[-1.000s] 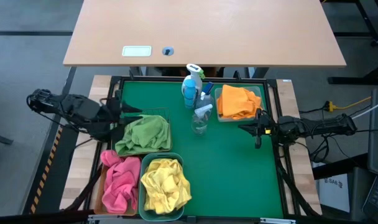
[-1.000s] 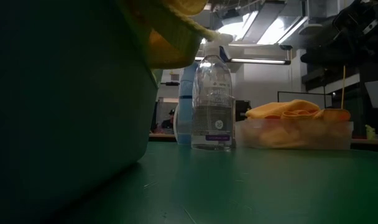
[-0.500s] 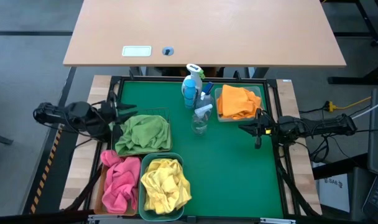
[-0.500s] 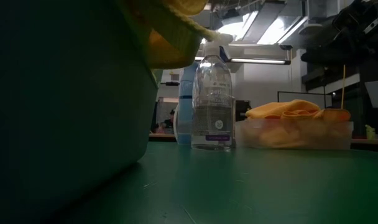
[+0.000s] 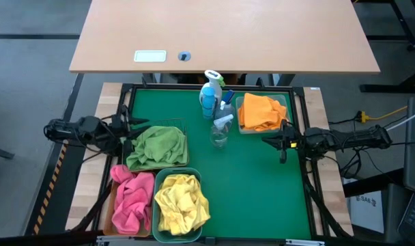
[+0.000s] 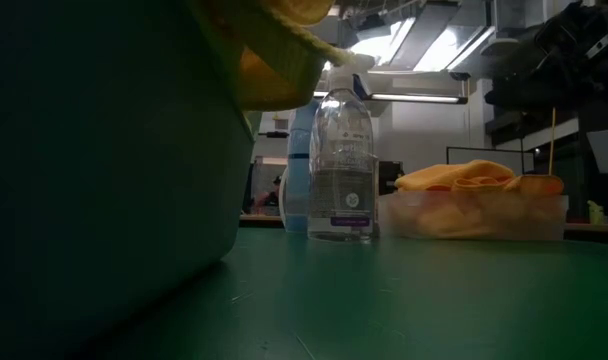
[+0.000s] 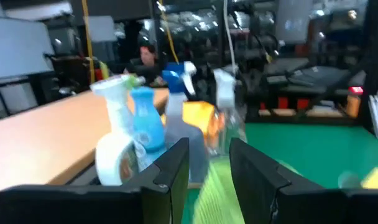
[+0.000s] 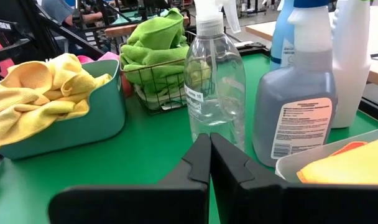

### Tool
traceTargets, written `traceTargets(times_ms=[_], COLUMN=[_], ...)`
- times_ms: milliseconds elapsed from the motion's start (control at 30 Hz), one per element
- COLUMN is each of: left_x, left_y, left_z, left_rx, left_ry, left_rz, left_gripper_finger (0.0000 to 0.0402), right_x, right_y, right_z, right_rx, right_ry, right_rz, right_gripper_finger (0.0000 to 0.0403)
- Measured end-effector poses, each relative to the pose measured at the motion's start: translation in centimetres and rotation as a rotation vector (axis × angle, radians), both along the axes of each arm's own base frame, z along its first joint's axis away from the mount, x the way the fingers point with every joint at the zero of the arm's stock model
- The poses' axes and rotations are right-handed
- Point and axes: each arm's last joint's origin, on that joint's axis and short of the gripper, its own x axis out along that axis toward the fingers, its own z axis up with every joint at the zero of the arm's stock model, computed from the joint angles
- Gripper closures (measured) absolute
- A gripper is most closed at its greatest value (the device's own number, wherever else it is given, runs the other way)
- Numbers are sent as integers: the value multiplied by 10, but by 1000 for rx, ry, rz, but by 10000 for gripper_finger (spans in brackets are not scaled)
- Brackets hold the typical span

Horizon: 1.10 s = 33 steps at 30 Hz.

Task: Sort microfiber towel by color & place in baskets
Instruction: Return to Home Position

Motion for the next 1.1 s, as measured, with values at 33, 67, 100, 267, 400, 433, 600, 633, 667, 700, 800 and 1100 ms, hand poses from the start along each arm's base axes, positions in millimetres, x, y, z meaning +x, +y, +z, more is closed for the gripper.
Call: traceTargets(times_ms=[33, 67, 100, 267, 400, 433, 600, 633, 667, 700, 800, 1100], left_x=[0, 0, 0, 11, 19, 20, 24, 24, 25, 26, 25, 27], left_y=[0, -1, -1, -3, -4, -3, 1, 3, 4, 5, 8, 14], left_z=[-3, -3, -1, -19, -35, -38, -49, -51, -54, -56, -54, -61], left_rx=[0, -5, -9, -7, 30, 34, 46, 49, 52, 54, 52, 60], left_ry=[8, 1, -19, -57, -95, -103, -131, -134, -128, -123, -138, -77], left_rz=[-12, -21, -24, -24, -9, -2, 62, 78, 92, 98, 95, 42], left_gripper_finger=[292, 292, 292, 292, 292, 292, 292, 292, 292, 292, 292, 292], right_x=[0, 0, 0, 0, 0, 0, 0, 0, 0, 0, 0, -1], right_y=[0, 0, 0, 0, 0, 0, -1, -1, -1, -1, -1, -2], right_z=[0, -1, -1, -1, -1, -1, -1, -1, -1, -1, -1, -1], right_rx=[-1, -1, -2, -3, -4, -4, -8, -9, -11, -11, -11, -68], right_ry=[3, 8, 11, 13, 13, 13, 12, 12, 12, 12, 12, 18], right_rz=[-1, -1, -1, -3, -8, -8, -26, -35, -39, -42, -41, -67], right_gripper_finger=[398, 398, 398, 398, 398, 398, 398, 398, 398, 398, 398, 398])
